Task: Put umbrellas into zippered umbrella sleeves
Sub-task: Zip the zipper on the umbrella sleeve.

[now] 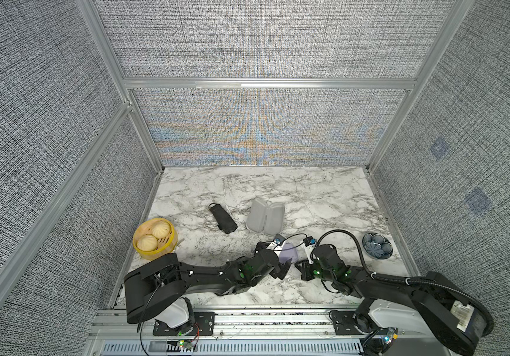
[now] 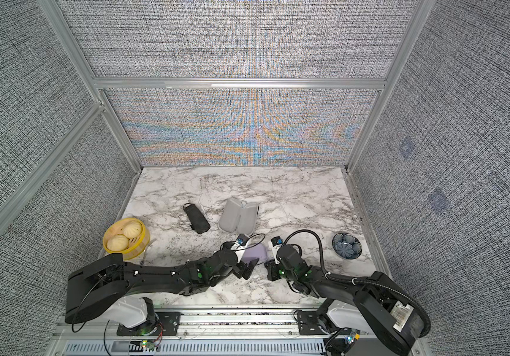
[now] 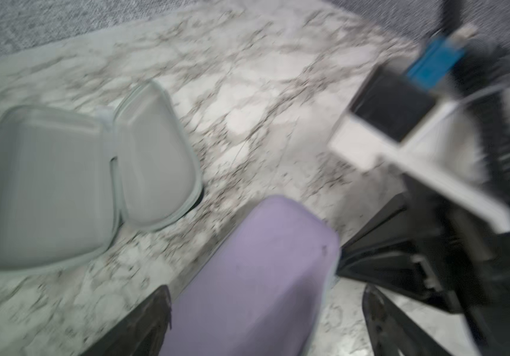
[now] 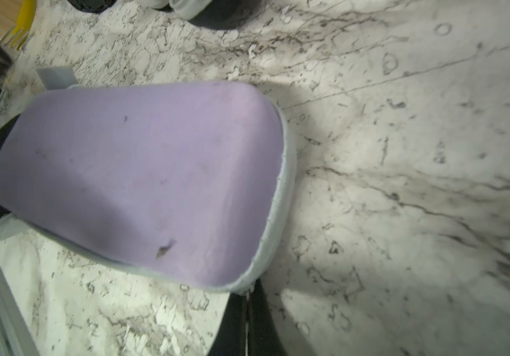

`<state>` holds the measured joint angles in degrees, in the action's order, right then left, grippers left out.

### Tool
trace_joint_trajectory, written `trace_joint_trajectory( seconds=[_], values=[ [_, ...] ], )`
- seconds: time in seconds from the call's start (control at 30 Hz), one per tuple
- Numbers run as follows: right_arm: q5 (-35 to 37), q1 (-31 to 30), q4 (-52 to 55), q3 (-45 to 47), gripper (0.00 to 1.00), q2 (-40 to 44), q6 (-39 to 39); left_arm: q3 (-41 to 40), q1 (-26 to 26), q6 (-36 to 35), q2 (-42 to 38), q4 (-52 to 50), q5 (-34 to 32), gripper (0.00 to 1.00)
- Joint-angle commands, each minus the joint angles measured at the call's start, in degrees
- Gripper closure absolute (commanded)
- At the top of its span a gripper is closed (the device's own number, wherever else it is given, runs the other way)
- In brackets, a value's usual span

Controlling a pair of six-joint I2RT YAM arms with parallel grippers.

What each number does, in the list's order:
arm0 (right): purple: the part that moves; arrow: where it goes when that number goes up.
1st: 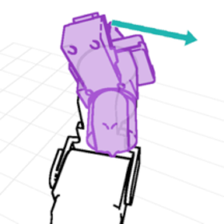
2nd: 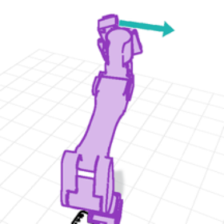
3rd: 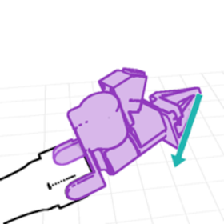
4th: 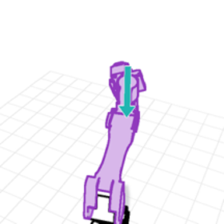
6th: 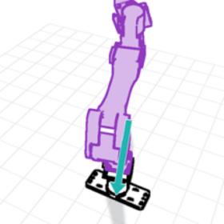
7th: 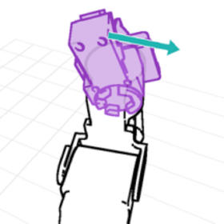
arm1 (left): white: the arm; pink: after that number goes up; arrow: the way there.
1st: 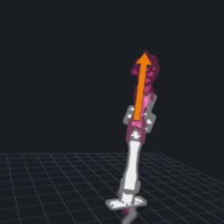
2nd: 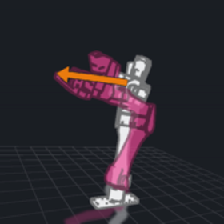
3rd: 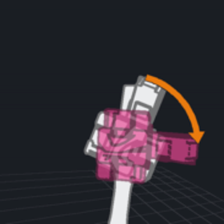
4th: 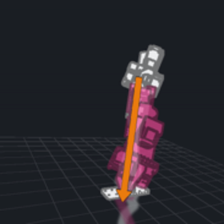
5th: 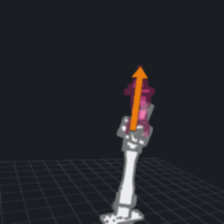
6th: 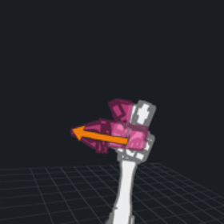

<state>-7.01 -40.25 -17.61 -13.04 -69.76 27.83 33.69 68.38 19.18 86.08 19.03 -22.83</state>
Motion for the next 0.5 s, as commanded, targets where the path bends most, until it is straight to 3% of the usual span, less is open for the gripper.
trace_joint_trajectory(
  seconds=[0.0,0.13,0.47],
  values=[
    [1.47,1.74,2.46,-0.58,1.00,-1.01,-1.27,-1.61,-1.36,2.54,0.20,-5.10,-6.48,0.07],
    [1.06,3.74,2.73,-1.42,1.00,-2.02,-2.00,-3.74,-4.97,0.64,-0.14,0.00,-0.91,0.06],
    [-1.09,7.37,3.96,-2.08,1.00,-1.29,-3.55,1.57,-8.46,-3.18,6.48,0.42,2.91,0.04]
  ],
)
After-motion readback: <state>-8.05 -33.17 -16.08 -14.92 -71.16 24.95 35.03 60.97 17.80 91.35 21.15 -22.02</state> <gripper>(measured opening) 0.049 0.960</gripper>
